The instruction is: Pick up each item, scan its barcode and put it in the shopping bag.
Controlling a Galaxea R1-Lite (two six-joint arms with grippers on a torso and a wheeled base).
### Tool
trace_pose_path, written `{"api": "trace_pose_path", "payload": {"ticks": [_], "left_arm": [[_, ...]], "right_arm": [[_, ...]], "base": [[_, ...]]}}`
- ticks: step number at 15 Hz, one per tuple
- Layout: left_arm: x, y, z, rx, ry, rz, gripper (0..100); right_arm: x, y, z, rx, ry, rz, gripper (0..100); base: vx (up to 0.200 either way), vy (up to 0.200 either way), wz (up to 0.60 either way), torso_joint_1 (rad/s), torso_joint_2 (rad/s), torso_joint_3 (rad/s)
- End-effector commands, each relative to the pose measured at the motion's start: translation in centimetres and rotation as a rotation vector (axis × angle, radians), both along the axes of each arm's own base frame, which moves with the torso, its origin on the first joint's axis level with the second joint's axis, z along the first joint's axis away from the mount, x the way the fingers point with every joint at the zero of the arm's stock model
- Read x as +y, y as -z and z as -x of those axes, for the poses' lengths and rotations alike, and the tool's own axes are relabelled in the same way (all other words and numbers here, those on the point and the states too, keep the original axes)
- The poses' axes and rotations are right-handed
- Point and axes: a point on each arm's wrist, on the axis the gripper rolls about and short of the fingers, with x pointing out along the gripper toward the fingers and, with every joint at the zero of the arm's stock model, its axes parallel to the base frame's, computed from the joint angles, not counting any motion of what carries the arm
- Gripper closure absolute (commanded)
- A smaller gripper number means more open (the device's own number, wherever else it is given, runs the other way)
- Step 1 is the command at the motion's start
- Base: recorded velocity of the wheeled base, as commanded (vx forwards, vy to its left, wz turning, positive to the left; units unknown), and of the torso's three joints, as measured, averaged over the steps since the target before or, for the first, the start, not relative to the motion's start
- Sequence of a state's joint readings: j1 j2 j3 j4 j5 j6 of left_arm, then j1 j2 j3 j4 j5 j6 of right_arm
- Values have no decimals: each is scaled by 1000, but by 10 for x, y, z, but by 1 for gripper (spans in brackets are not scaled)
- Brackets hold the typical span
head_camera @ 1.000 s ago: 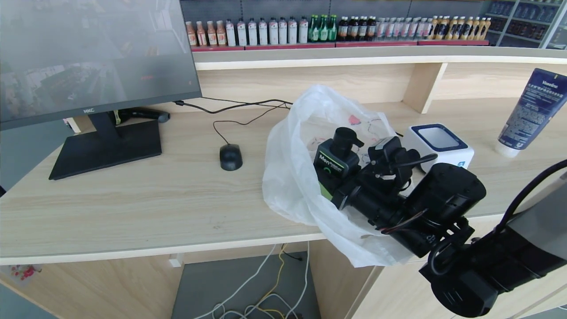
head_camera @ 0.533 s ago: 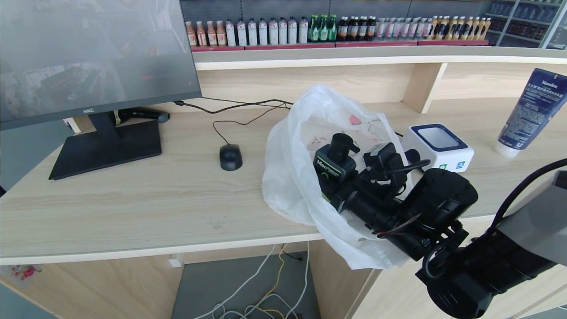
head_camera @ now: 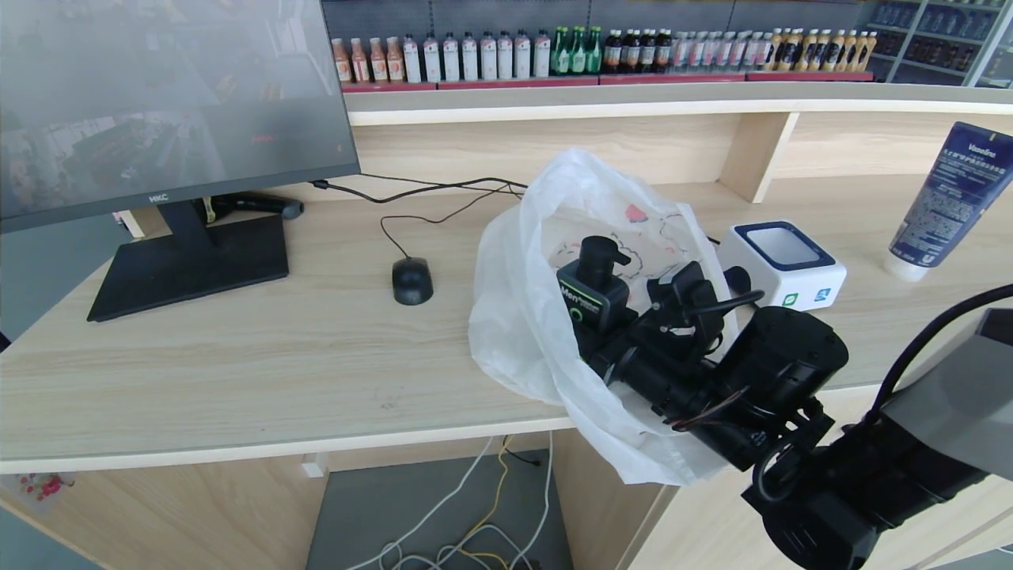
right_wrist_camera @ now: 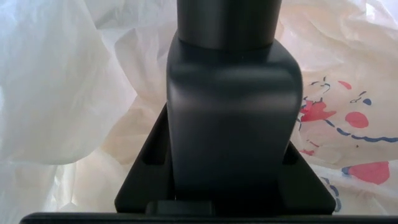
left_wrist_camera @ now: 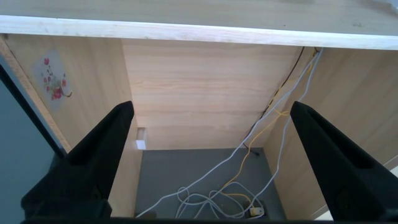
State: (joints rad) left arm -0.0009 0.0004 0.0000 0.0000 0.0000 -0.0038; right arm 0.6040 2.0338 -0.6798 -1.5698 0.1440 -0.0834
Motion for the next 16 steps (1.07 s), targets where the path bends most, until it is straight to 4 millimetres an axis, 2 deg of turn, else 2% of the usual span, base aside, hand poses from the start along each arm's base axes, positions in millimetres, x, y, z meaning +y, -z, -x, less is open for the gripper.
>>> {"api": "trace_pose_path", "payload": {"ticks": [1, 6, 7, 16], "left_arm": [[0, 0, 0, 0, -1, 1, 0], [0, 0, 0, 0, -1, 1, 0], [0, 0, 0, 0, 1, -1, 0], [0, 0, 0, 0, 1, 1, 0]], "right_arm": [[1, 2, -1, 5, -1, 3, 100], [1, 3, -1, 7, -1, 3, 100], [1, 2, -1, 3, -4, 0, 0], [-3, -11, 4, -24, 2, -20, 0]], "base": [[0, 0, 0, 0, 0, 0], [0, 0, 0, 0, 0, 0], [0, 0, 0, 0, 0, 0], [0, 0, 0, 0, 0, 0]]}}
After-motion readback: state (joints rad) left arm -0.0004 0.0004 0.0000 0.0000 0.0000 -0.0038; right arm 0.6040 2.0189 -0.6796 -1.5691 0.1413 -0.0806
